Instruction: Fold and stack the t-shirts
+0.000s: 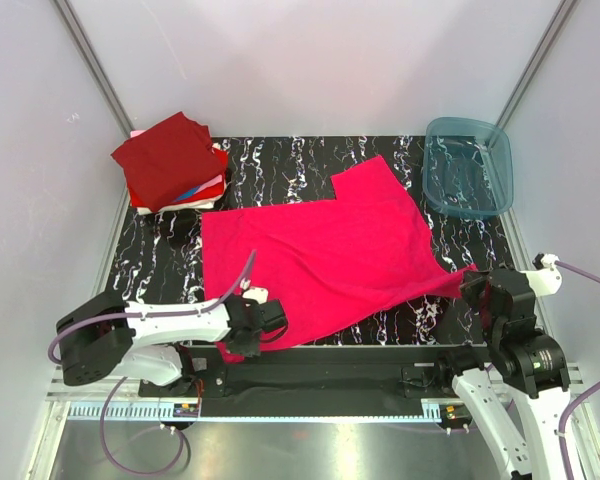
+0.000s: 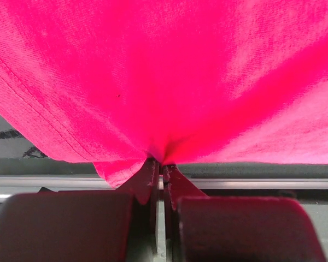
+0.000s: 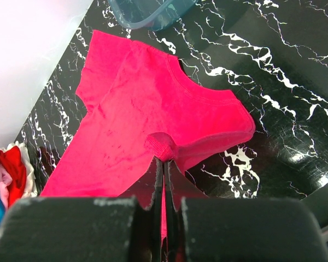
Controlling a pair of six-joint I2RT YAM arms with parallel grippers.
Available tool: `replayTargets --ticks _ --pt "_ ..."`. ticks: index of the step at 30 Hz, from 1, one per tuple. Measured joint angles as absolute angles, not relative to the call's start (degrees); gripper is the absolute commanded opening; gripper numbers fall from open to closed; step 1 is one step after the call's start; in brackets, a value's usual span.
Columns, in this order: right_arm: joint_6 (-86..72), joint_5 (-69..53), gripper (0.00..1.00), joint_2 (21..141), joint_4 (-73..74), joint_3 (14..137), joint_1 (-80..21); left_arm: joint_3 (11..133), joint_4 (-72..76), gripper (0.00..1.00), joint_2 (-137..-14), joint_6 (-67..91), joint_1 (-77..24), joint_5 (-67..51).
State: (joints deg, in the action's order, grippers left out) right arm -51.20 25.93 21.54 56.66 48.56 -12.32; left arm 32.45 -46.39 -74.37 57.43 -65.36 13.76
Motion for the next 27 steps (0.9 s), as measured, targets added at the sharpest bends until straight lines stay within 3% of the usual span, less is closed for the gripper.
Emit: replayTargets --ticks 8,15,27 --pt "-51.2 25.8 0.0 20.2 57.0 48.7 -12.3 33.5 -49.4 0.0 -68.4 57.4 -65.4 13.3" --pt "-49.5 23.6 0.0 21.7 55.7 50.6 -12.3 43.3 -58.2 0.0 -61.7 55.1 -64.6 12.7" --pt "-38.8 14.8 0.0 42.4 44.5 55.5 -12.3 56.5 -68.2 0.0 -59.8 39.8 -46.0 11.8"
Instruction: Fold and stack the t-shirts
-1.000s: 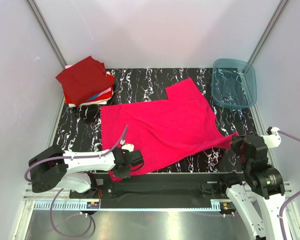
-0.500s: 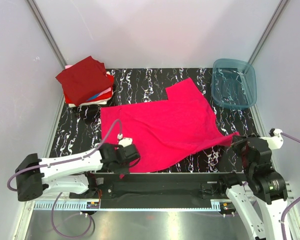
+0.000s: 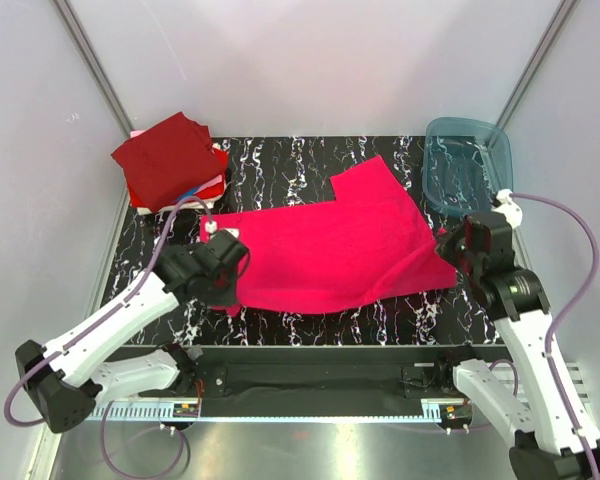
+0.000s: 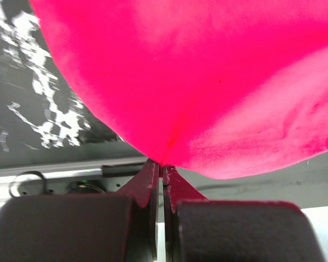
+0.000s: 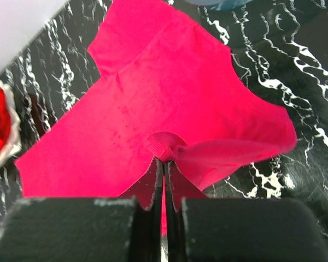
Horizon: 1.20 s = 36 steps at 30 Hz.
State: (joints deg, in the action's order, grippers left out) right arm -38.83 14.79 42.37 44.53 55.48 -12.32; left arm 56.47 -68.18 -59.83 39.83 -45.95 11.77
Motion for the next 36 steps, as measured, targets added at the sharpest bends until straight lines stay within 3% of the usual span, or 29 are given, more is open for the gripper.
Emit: replayTargets --ticks 11,13,25,28,30,31,32,33,36 --pt "-32.5 13.7 0.0 52.9 37.3 56.4 -12.3 59.0 -66.9 0.0 -65.6 28.1 -33.1 8.3" --pt "-31.2 13.7 0.0 55.1 35.8 56.8 -12.3 59.3 -66.4 0.05 -67.4 26.5 -31.3 7.7" --pt "-25.4 12.0 0.0 71.8 24.0 63.2 -12.3 65.7 -64.6 0.13 -80.5 19.7 -24.0 4.1" --pt "-24.1 11.0 0.0 78.2 21.7 65.4 -12.3 65.7 -63.8 0.19 -85.8 18.7 -22.4 2.9" --pt "-23.4 10.7 0.41 83.4 21.2 68.1 -12.2 66.1 -63.4 0.34 -89.0 18.1 -21.4 2.4" --pt "-23.2 10.2 0.71 86.5 21.3 70.1 -12.0 66.4 -63.3 0.38 -90.8 17.8 -20.7 2.2" --pt "-22.8 9.5 0.87 89.8 21.9 72.8 -11.8 66.8 -63.3 0.41 -92.4 17.7 -20.0 2.1" --pt "-22.1 8.9 0.99 93.3 23.4 75.9 -11.5 67.0 -63.1 0.51 -93.8 17.8 -19.5 2.2" --pt "-21.2 8.3 1.0 99.4 25.8 81.9 -10.5 67.2 -62.8 0.67 -94.2 18.2 -18.2 2.2"
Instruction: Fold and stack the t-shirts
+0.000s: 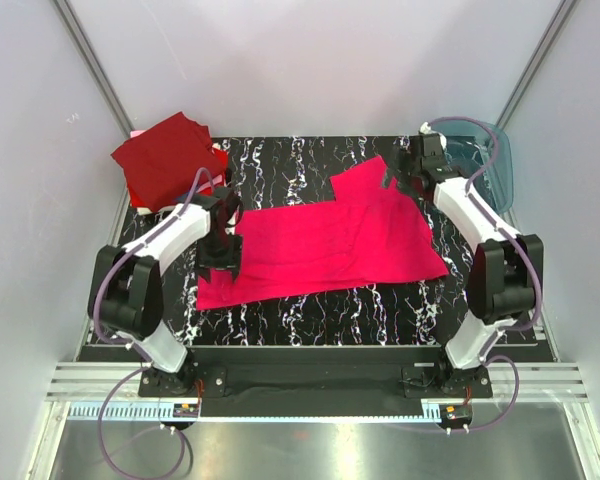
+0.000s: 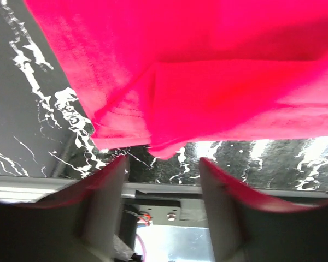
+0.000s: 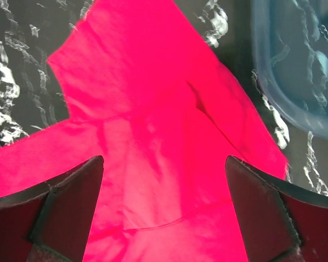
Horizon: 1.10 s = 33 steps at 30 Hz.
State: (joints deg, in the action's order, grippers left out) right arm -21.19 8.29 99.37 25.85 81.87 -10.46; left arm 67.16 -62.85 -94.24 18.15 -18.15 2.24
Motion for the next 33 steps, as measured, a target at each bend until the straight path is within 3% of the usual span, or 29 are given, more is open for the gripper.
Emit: replayTargets --ticks 6,9,10,14,17,26,29,30,33 --pt "-24.3 9.2 1.0 87.7 29.8 71.9 -8.5 65.1 -60.4 0.69 -80.4 22.6 -18.0 2.7" --pt "-27.9 9.6 1.0 75.8 32.1 63.9 -7.1 58.8 -58.3 0.67 -68.0 26.3 -18.0 2.1" --pt "-29.2 9.6 1.0 72.2 33.1 61.5 -6.5 56.2 -57.6 0.6 -64.5 27.7 -18.0 2.0" --pt "-34.0 9.2 0.95 63.4 33.9 52.7 -4.2 49.0 -57.4 0.63 -59.2 32.8 -18.3 1.4" --pt "-36.1 7.4 0.94 64.5 34.5 48.3 -1.0 46.9 -55.2 0.67 -59.6 36.1 -18.5 1.0" --pt "-37.3 -0.6 0.87 73.0 32.1 43.2 8.6 33.1 -41.7 0.69 -63.6 45.5 -18.5 -4.3" --pt "-37.1 -2.5 0.8 77.0 29.5 43.1 9.0 32.8 -38.5 0.64 -68.2 46.2 -18.4 -4.4" --pt "-37.0 -3.0 0.64 78.6 28.4 43.1 9.1 33.0 -37.7 0.56 -69.3 46.3 -18.2 -4.4" --pt "-35.9 -4.3 0.33 83.4 26.4 43.3 9.2 33.4 -36.1 0.49 -69.9 46.2 -17.3 -4.4"
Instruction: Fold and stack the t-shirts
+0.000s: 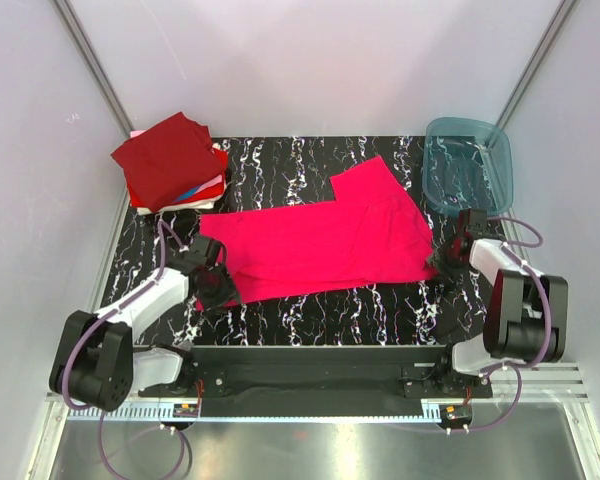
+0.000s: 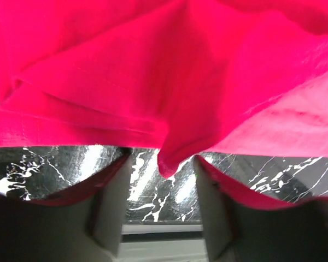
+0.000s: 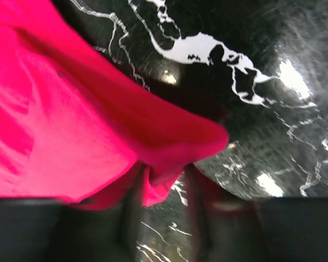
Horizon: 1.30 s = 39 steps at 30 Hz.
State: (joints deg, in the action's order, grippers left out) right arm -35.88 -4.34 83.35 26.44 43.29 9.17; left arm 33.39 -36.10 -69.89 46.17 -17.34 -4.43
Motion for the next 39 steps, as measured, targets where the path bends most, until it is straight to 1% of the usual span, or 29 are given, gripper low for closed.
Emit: replayTargets --ticks 1,2,3,4,5,6,7,9,15,16,17,18,19,22,23,26,30,32,34,36,39 --pt "-35.6 -4.5 0.26 84.5 26.2 43.5 9.2 33.7 -36.3 0.42 -69.7 45.9 -17.0 -3.9" --pt "-35.7 -4.7 0.26 85.3 25.9 43.6 9.3 33.9 -36.3 0.39 -69.7 45.9 -16.8 -3.7" --pt "-35.6 -4.8 0.25 85.7 25.8 43.8 9.4 34.7 -37.1 0.31 -69.6 45.3 -16.4 -3.3" --pt "-35.4 -5.0 0.2 85.9 25.7 44.1 9.5 35.9 -38.2 0.12 -69.6 44.8 -16.0 -2.7" --pt "-35.1 -5.1 0.18 86.0 25.6 44.6 9.6 37.3 -38.6 0.04 -69.6 44.4 -15.6 -1.9" --pt "-34.9 -5.2 0.13 86.0 25.5 45.0 9.6 39.1 -39.5 0.0 -69.7 43.3 -14.9 -1.2" --pt "-34.7 -5.2 0.05 86.1 25.3 45.4 9.6 40.7 -40.1 0.0 -69.9 42.5 -14.4 -0.6" --pt "-34.3 -5.3 0.01 86.1 25.1 46.3 9.7 44.8 -41.4 0.0 -70.9 40.5 -13.1 0.7" --pt "-33.8 -5.3 0.0 86.2 25.3 48.3 10.0 54.0 -44.6 0.0 -76.4 34.5 -8.0 3.5" --pt "-33.7 -5.3 0.0 86.2 25.3 48.6 10.0 55.1 -45.0 0.05 -77.9 33.4 -6.8 3.8" --pt "-33.7 -5.3 0.0 86.2 25.3 48.8 10.1 56.0 -45.4 0.15 -79.8 32.3 -5.5 4.2" --pt "-33.7 -5.5 0.0 86.2 25.4 49.0 10.1 57.0 -45.9 0.4 -81.8 31.1 -4.2 4.4" --pt "-33.6 -5.6 0.0 86.2 25.4 49.1 10.2 57.8 -46.3 0.55 -83.9 30.0 -2.9 4.3" --pt "-33.6 -5.7 0.0 86.2 25.4 49.1 10.2 58.3 -47.0 0.89 -87.8 28.6 0.3 3.8" --pt "-33.5 -5.7 0.0 86.2 25.4 49.1 10.2 57.7 -47.0 0.99 -87.6 28.6 1.0 3.3" --pt "-33.4 -5.8 0.0 86.2 25.5 49.2 10.2 53.9 -46.7 0.99 -81.2 30.0 0.9 1.0" --pt "-33.4 -6.2 0.0 86.2 25.6 49.2 10.2 48.6 -47.0 0.99 -66.9 32.2 -2.3 -1.5" --pt "-33.4 -6.2 0.0 86.2 25.6 49.3 10.2 47.3 -48.0 0.92 -62.6 34.2 -5.2 -1.6" --pt "-33.3 -6.2 0.0 86.2 25.7 49.3 10.3 46.1 -47.6 0.9 -60.9 36.1 -7.8 -2.2" --pt "-33.3 -6.2 0.0 86.2 25.9 49.3 10.3 43.6 -46.3 0.85 -60.3 37.7 -9.0 -3.1" --pt "-33.2 -6.1 0.0 86.2 26.4 49.3 10.6 38.7 -45.9 0.84 -60.2 40.6 -10.1 -3.4"
